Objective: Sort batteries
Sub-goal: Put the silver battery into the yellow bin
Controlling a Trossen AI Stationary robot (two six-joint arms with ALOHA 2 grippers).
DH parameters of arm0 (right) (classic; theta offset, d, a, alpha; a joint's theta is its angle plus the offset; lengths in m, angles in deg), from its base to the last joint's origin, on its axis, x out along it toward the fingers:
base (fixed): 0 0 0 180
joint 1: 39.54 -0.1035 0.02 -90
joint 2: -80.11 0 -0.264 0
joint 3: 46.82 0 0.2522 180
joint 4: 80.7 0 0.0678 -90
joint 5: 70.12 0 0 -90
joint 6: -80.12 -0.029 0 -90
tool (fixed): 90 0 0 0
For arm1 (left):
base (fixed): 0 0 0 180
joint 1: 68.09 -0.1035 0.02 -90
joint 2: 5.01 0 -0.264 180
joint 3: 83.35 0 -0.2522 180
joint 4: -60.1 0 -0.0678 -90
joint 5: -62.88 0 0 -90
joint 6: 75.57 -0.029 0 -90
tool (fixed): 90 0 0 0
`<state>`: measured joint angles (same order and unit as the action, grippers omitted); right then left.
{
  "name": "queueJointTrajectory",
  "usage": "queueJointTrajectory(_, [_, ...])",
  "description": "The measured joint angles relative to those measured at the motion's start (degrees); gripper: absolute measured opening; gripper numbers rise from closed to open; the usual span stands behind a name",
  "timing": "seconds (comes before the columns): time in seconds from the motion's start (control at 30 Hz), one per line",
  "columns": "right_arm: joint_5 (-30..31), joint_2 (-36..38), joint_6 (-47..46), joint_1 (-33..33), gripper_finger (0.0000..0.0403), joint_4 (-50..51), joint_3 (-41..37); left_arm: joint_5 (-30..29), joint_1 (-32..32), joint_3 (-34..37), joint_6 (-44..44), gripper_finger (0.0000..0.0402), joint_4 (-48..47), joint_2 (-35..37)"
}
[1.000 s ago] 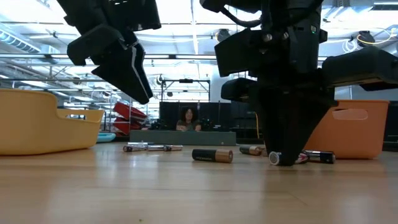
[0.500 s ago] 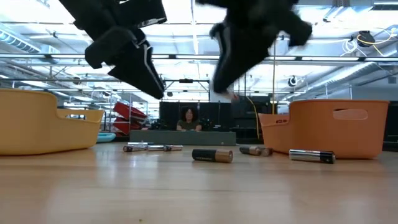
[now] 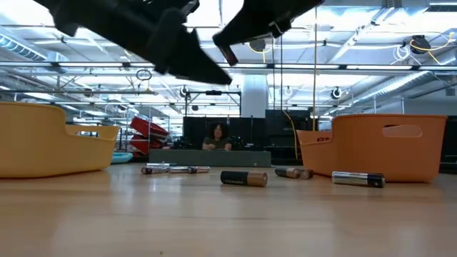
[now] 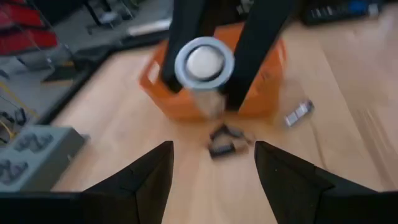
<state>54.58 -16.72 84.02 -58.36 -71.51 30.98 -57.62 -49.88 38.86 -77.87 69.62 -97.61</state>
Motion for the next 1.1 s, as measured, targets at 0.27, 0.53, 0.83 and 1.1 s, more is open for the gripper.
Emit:
queueJointTrajectory(0.27, [-1.9,2.7,2.4,2.4,0.0021,-19.2,-8.5,0.5,-3.0,1.6,-3.1,0.0234,11.9,0.0])
queueJointTrajectory(0.53, [-0.9,2.6,2.6,1.9,0.0021,-21.1,-9.3,3.5,-4.7,2.0,-6.2,0.0152,18.2,0.0])
queueJointTrajectory(0.83, [1.8,2.6,-0.3,1.5,0.0081,-20.7,-9.3,4.7,-4.9,2.0,-7.1,0.0053,17.1,0.4])
queueJointTrajectory(1.1, [1.7,2.6,-1.9,1.3,0.0156,-20.5,-9.2,6.9,-4.8,2.0,-4.4,0.0053,14.2,2.4])
